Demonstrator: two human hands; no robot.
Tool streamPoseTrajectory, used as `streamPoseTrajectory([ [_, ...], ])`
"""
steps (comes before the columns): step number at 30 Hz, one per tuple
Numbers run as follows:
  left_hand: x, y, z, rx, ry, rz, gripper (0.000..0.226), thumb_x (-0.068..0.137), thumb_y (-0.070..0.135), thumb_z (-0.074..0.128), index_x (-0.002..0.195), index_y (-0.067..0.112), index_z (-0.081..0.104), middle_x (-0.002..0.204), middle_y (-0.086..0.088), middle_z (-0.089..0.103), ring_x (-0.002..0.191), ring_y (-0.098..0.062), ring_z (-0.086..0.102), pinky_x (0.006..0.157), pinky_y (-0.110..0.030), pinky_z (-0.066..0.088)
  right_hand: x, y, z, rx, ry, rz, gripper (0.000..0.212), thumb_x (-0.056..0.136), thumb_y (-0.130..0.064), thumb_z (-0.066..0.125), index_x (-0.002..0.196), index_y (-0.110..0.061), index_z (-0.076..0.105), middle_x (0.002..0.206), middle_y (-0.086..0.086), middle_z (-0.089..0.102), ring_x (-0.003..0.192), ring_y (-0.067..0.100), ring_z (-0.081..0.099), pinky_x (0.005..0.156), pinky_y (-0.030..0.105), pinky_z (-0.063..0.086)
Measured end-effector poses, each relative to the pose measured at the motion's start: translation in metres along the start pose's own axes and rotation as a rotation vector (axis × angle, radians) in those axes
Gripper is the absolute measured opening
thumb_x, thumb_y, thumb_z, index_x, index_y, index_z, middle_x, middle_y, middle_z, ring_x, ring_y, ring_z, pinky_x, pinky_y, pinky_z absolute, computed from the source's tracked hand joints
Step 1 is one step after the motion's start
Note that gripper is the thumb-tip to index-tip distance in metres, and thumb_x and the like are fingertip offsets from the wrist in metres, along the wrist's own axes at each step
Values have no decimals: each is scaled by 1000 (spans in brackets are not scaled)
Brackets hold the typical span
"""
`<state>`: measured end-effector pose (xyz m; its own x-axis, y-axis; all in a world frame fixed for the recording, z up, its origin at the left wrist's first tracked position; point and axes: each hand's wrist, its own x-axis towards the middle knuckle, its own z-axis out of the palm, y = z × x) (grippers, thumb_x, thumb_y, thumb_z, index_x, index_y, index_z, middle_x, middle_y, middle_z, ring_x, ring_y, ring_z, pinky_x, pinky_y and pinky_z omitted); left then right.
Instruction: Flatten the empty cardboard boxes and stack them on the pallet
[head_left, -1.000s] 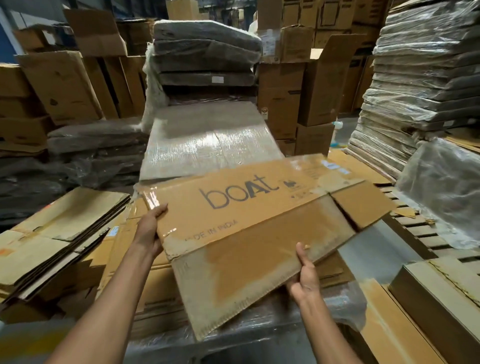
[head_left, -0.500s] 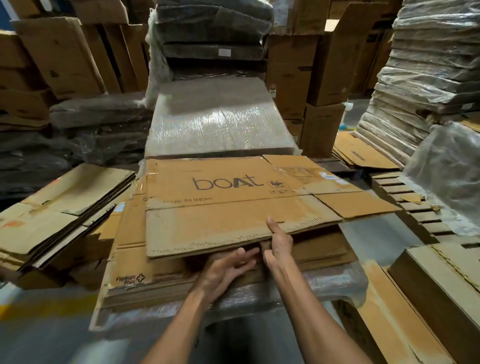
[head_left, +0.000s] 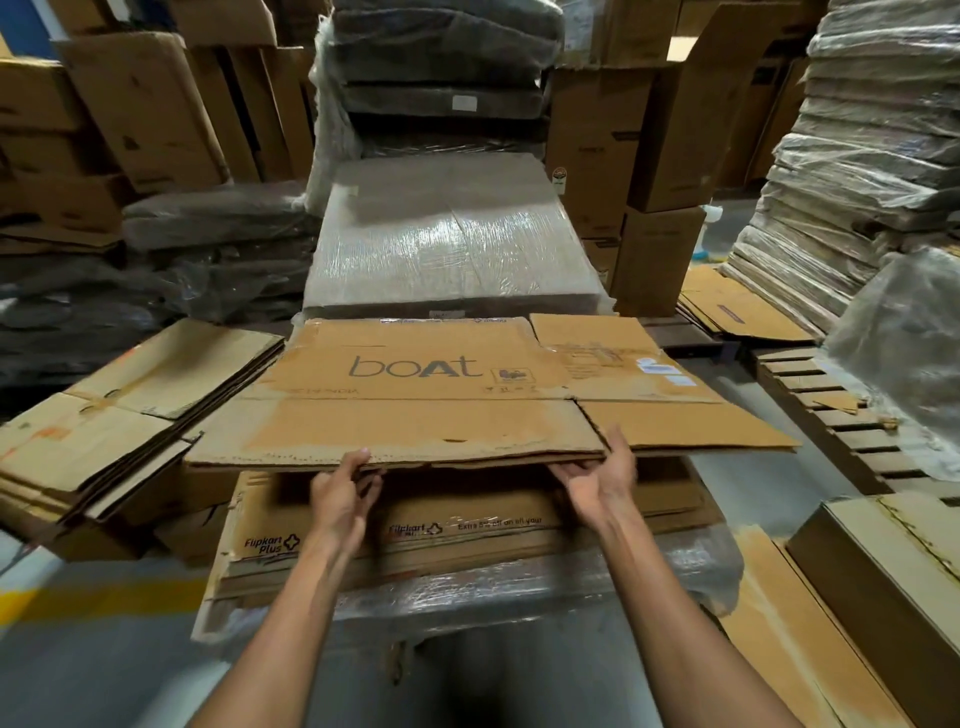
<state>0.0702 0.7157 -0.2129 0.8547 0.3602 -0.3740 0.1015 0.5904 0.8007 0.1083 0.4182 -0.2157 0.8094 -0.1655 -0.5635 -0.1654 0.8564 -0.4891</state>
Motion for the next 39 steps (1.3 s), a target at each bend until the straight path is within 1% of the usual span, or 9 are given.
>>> streamPoseTrajectory([
  [3,9,11,-28,-51,64,26,10,95,6,64,88,10,60,85,-5,60,59,-10,64,54,-16,55,8,-19,-31,18,85,-67,52,105,-29,54,152,-15,34,151,21,40,134,48,42,106,67,40],
  [7,7,6,-60,-102,107,13,11,97,4,61,87,10,59,79,-4,58,51,-7,63,52,-17,54,15,-21,-61,-111,159,-147,41,106,-13,51,146,-10,44,141,18,55,102,32,59,91,59,46],
  [9,6,-4,-71,-116,116,-10,10,96,3,62,89,9,60,77,-4,60,52,-8,63,52,-18,54,17,-13,-70,-159,192,-151,41,105,-10,53,145,-7,44,136,18,56,106,32,59,89,59,48],
  [15,17,-23,-82,-117,136,-98,10,96,4,63,89,9,58,78,-4,58,58,-10,58,49,-18,53,29,-10,-77,-165,232,-142,45,104,-3,53,146,1,38,144,25,51,130,47,51,107,68,40],
  [21,33,-27,-79,1,180,-201,8,94,12,68,94,6,63,87,-7,66,75,-13,59,50,-19,55,47,-23,-64,-200,234,-131,47,103,-5,53,147,0,37,145,23,50,135,44,47,107,67,41],
  [30,38,-46,-69,79,329,-245,19,92,24,70,93,6,64,94,-12,68,73,-16,65,48,-21,57,66,-16,-61,-337,288,-105,37,102,1,54,139,4,48,135,24,54,105,30,58,102,50,52],
  [33,34,-53,-60,127,304,-287,18,98,29,64,99,12,62,96,-12,70,77,-20,68,52,-25,59,66,-9,-66,-359,302,-95,35,101,2,55,136,5,50,131,23,55,92,25,60,96,44,55],
  [36,25,-60,-51,295,195,-400,24,104,37,54,100,14,61,93,-9,74,76,-18,66,60,-26,53,60,-5,-69,-403,307,-83,33,101,2,54,134,6,52,126,23,56,100,30,58,93,45,56],
  [39,19,-70,-42,497,87,-447,41,107,40,47,98,7,70,82,-5,78,69,-16,65,49,-20,49,52,-4,-74,-477,321,-74,25,103,-1,51,127,0,55,119,18,59,90,26,64,89,44,57],
])
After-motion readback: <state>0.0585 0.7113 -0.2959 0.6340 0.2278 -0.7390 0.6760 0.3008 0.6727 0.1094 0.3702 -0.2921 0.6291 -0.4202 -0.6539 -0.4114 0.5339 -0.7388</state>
